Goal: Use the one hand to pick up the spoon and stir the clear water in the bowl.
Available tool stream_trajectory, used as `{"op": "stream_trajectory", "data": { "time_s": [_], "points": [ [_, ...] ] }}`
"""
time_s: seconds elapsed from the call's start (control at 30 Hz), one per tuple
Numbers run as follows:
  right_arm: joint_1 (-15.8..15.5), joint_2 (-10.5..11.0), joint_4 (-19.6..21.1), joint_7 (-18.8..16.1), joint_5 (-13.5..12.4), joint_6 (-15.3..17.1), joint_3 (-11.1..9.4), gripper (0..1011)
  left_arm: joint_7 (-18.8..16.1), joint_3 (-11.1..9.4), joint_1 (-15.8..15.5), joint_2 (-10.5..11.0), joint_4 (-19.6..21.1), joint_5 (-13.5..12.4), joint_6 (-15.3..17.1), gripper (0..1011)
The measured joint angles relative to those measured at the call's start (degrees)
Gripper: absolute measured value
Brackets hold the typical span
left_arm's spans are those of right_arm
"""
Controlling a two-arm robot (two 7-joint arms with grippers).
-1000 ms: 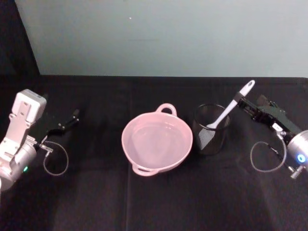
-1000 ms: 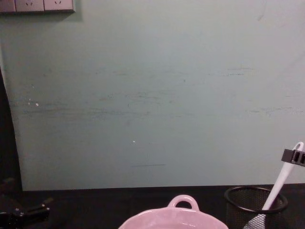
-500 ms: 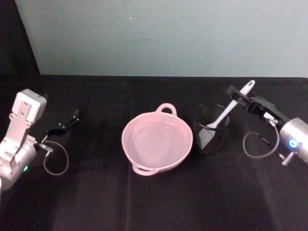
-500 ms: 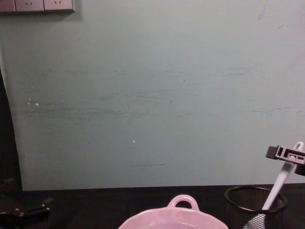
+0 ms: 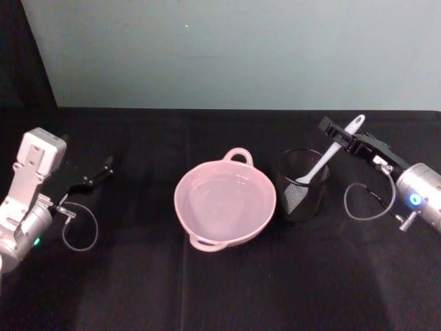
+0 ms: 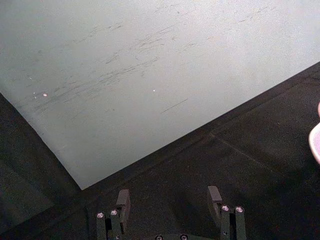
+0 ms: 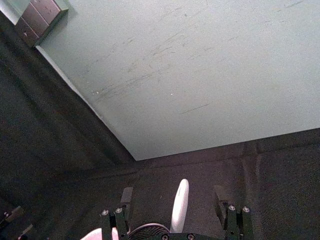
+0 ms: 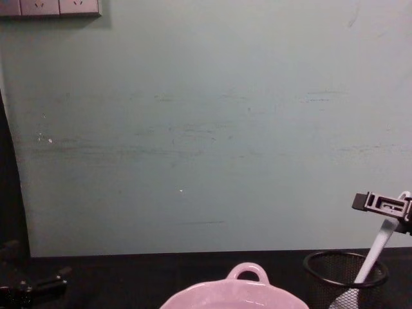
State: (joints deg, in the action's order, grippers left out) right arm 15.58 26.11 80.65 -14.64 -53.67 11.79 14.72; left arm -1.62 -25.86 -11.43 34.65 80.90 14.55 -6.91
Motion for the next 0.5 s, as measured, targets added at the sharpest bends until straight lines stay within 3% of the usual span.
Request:
{"op": "stream_trajectory", "data": {
  "time_s": [0.23, 0.5],
  "points": [
    [-0.2, 0.0, 0.2, 0.1, 0.0, 0.0, -0.1, 907, 0.0, 0.0, 0.0, 0.0, 0.0, 0.0, 0.0, 1011],
    [-0.3, 0.0, 0.3, 0.1, 0.0, -0.1, -0.2, 656, 0.0, 0.0, 0.0, 0.0, 0.0, 0.0, 0.0, 1011]
  ]
}}
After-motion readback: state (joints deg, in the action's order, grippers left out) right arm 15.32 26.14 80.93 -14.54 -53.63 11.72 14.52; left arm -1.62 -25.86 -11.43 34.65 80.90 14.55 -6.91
